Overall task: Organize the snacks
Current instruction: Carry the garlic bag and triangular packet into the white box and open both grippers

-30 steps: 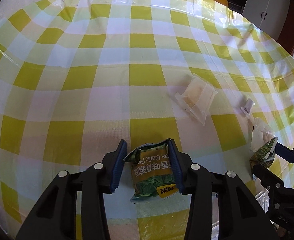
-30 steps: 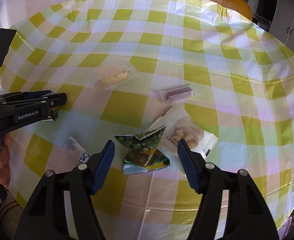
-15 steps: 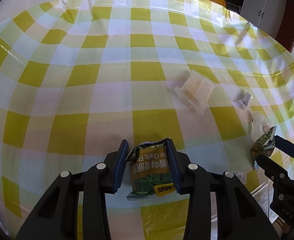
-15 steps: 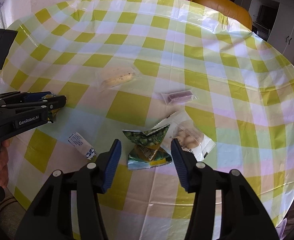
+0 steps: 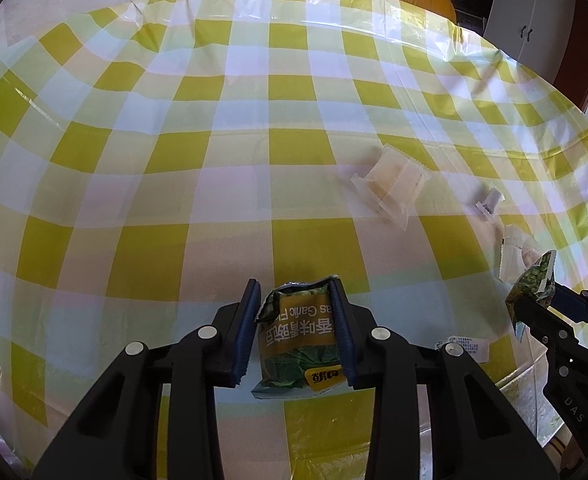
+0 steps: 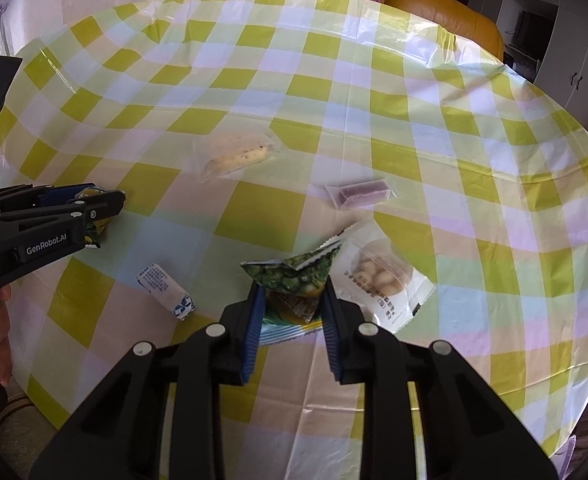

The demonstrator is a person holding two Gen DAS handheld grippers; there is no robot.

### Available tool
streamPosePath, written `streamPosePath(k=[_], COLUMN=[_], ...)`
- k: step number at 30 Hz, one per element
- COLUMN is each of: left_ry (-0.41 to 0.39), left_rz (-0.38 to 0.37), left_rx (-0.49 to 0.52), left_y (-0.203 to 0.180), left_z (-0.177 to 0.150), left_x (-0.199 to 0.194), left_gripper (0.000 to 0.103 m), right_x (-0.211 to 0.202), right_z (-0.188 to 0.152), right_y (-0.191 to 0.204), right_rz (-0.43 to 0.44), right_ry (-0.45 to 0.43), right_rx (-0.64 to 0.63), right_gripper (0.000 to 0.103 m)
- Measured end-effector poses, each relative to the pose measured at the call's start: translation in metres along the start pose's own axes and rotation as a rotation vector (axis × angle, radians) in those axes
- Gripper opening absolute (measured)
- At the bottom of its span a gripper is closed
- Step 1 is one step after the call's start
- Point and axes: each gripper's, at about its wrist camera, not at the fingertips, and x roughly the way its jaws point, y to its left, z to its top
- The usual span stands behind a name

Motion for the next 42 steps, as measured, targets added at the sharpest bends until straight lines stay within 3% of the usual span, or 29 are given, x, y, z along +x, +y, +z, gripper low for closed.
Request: streamPosePath(k=[8, 20, 29, 42], left_ry=[-0.048, -0.087, -0.068, 0.022], left_rz=[-0.016, -0.157, -0.271, -0.432], left_rx=[0.005, 0.116, 0.243, 0.443], left_y=[-0.012, -0.082, -0.153, -0.254], left_z=[0.003, -0.007, -0.030, -0.073], left_x=[-0.024, -0.061, -0.080, -0.096], left_gripper=[0.034, 0.034, 0.034, 0.034], right_x=[-0.019, -0.062, -0.089, -0.113], right_z=[-0.005, -0.032, -0.063, -0.140], right_y=[-0.014, -0.050, -0.092, -0.168], right_rz=[-0.015, -0.077, -0.120, -0.229], right_ry=[-0.016, -0.022, 0.001, 0.082], right_rx=[0.053, 0.145, 0.227, 0.373], right_gripper=[0.027, 0.027, 0.027, 0.027])
